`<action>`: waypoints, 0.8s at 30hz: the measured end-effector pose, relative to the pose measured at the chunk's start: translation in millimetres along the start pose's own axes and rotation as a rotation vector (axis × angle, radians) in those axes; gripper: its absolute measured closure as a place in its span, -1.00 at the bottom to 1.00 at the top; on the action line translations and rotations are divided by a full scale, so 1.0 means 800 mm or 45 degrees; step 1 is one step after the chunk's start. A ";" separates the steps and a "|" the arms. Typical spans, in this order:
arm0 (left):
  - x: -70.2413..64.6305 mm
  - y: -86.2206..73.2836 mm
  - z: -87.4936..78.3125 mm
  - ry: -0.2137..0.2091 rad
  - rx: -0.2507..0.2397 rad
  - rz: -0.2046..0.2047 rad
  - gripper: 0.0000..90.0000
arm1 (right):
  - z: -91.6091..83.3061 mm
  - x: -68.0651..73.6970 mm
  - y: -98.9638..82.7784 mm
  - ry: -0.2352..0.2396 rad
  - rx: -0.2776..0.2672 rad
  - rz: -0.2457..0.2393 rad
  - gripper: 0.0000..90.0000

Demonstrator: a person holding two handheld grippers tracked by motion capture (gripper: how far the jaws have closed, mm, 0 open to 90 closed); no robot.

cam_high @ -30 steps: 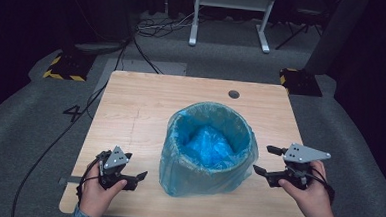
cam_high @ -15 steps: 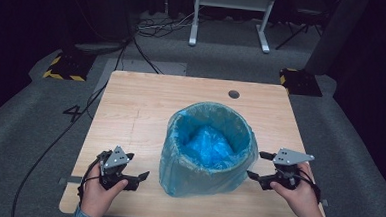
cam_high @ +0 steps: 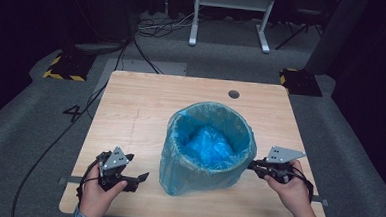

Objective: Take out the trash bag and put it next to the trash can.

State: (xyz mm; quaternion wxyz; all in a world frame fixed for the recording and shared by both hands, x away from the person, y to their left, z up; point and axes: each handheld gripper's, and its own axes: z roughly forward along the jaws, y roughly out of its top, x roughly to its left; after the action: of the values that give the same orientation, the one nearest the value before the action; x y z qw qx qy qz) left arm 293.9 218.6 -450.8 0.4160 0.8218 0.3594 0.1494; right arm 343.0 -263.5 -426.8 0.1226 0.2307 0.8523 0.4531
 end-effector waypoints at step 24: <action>-0.003 0.012 -0.004 -0.006 -0.027 0.036 -0.59 | -0.064 0.015 0.044 -0.069 -0.207 -0.015 1.00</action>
State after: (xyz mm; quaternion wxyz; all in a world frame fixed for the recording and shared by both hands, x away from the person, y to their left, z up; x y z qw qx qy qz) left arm 295.0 214.5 -441.0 0.4236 0.8228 0.3449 0.1572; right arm 321.6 -276.7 -368.9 0.1667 0.2271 0.8105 0.5136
